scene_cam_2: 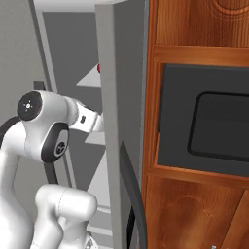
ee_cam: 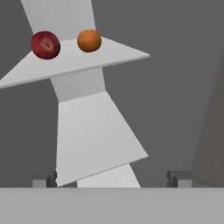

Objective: Take the pear, tangerine, and lime from the freezer and place them in the bowl on the counter.

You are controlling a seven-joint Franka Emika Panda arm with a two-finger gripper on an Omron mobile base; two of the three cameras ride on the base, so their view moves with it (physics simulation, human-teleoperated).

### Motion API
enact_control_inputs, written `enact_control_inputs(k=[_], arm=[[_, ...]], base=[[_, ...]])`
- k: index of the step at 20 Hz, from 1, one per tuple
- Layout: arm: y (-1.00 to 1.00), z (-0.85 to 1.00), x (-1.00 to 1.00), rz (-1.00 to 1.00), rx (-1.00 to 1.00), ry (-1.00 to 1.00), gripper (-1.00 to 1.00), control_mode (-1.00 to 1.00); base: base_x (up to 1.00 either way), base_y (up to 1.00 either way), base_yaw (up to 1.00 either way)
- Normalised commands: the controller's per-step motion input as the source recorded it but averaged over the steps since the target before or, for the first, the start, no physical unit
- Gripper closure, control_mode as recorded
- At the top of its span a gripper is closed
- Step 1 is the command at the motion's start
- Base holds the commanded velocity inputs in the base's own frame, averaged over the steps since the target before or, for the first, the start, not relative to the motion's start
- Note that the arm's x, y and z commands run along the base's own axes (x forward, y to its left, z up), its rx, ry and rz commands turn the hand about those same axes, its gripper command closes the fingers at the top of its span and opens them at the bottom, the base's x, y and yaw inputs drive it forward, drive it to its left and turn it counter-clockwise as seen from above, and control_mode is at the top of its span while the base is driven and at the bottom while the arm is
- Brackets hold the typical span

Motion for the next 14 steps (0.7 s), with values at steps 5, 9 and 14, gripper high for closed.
enact_control_inputs(k=[5, 9, 14], arm=[[-0.26, 0.3, 0.22, -0.01, 0.01, -0.01, -1.0, -1.0], [-0.19, 0.13, 0.15, 0.0, 0.0, -0.01, -1.0, -1.0], [-0.03, 0.01, 0.07, 0.0, 0.0, -0.01, -1.0, -1.0]], base=[[0.0, 0.0, 0.0], [0.0, 0.0, 0.0], [0.0, 0.0, 0.0]])
